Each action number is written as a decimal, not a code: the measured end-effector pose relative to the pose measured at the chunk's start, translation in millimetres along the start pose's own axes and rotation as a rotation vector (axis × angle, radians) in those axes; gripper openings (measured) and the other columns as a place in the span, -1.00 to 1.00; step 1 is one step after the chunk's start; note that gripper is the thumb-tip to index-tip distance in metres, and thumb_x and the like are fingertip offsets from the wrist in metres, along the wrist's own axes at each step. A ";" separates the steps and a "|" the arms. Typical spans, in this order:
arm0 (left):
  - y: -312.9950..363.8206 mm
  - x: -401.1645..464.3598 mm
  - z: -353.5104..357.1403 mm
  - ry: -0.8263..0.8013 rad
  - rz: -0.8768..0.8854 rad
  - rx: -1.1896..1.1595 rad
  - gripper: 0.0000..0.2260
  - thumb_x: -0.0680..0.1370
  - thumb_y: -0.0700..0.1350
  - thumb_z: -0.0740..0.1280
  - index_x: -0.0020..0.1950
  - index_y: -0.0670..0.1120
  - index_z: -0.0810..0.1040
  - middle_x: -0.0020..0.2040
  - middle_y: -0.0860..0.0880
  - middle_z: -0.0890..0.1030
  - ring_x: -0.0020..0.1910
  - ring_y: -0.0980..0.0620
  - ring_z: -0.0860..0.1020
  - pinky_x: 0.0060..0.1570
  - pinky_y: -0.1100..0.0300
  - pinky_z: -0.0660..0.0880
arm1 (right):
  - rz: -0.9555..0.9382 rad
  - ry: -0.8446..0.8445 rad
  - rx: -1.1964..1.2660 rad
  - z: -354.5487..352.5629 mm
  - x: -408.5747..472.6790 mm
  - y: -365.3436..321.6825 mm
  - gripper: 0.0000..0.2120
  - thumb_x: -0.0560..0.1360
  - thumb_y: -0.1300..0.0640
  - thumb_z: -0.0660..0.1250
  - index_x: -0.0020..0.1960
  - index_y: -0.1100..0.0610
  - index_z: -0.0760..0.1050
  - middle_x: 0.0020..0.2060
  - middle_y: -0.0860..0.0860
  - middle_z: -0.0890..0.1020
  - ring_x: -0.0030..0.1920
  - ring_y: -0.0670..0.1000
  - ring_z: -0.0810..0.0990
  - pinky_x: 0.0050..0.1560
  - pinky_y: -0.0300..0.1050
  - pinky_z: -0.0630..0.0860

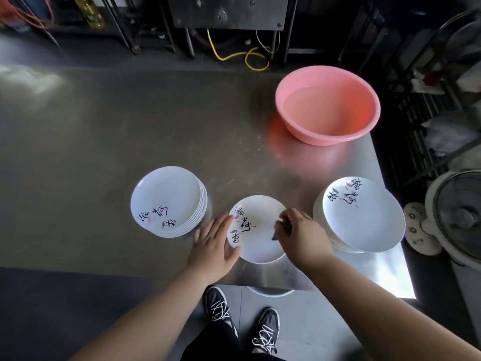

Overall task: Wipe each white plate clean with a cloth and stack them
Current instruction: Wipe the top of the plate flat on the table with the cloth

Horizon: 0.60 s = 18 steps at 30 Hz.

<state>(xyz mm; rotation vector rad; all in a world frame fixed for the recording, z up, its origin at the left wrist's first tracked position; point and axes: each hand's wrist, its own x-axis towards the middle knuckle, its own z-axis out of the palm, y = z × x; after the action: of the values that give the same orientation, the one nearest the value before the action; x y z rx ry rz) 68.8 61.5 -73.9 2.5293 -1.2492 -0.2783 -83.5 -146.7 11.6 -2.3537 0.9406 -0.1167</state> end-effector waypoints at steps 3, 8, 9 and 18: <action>-5.3 -2.7 8.2 -0.003 0.065 0.076 -0.26 0.60 0.29 0.18 0.71 0.00 0.13 0.72 0.06 0.12 0.68 -0.02 0.12 0.59 -0.17 0.13 | -0.175 -0.177 -0.117 18.1 4.0 -1.4 -0.53 0.65 -0.05 0.27 0.54 0.00 0.40 0.54 -0.07 0.45 0.42 0.12 0.51 0.36 0.02 0.49; -2.2 0.9 10.3 -0.031 0.074 0.140 -0.20 0.62 0.35 0.11 0.73 -0.05 0.02 0.74 0.03 -0.02 0.71 -0.02 -0.03 0.65 -0.19 -0.03 | -0.339 -0.244 -0.514 48.7 -8.7 13.6 -0.28 0.62 -0.21 0.23 0.69 0.04 0.16 0.71 0.03 -0.03 0.68 0.23 -0.22 0.65 0.21 -0.21; -2.2 0.3 10.5 -0.039 0.070 0.143 -0.18 0.61 0.37 0.11 0.73 -0.05 0.01 0.74 0.03 -0.03 0.71 -0.02 -0.04 0.65 -0.18 -0.04 | -0.369 -0.237 -0.534 51.2 -10.8 15.1 -0.27 0.62 -0.24 0.20 0.69 0.06 0.17 0.70 0.07 -0.02 0.68 0.22 -0.20 0.66 0.22 -0.16; -4.0 0.5 11.7 -0.048 0.061 0.131 -0.14 0.58 0.41 0.17 0.72 -0.07 0.08 0.73 0.02 0.02 0.71 -0.04 0.01 0.64 -0.20 0.02 | -0.456 -0.464 -0.720 56.7 25.0 5.4 -0.12 0.51 -0.52 -0.33 0.69 -0.07 -0.33 0.65 0.12 -0.38 0.60 0.17 -0.51 0.63 0.19 -0.35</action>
<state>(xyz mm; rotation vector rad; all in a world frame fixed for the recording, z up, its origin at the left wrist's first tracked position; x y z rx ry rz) 68.5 61.2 -86.3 2.6018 -1.4034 -0.2518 -51.8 -138.0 -41.1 -3.0092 0.2100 0.6671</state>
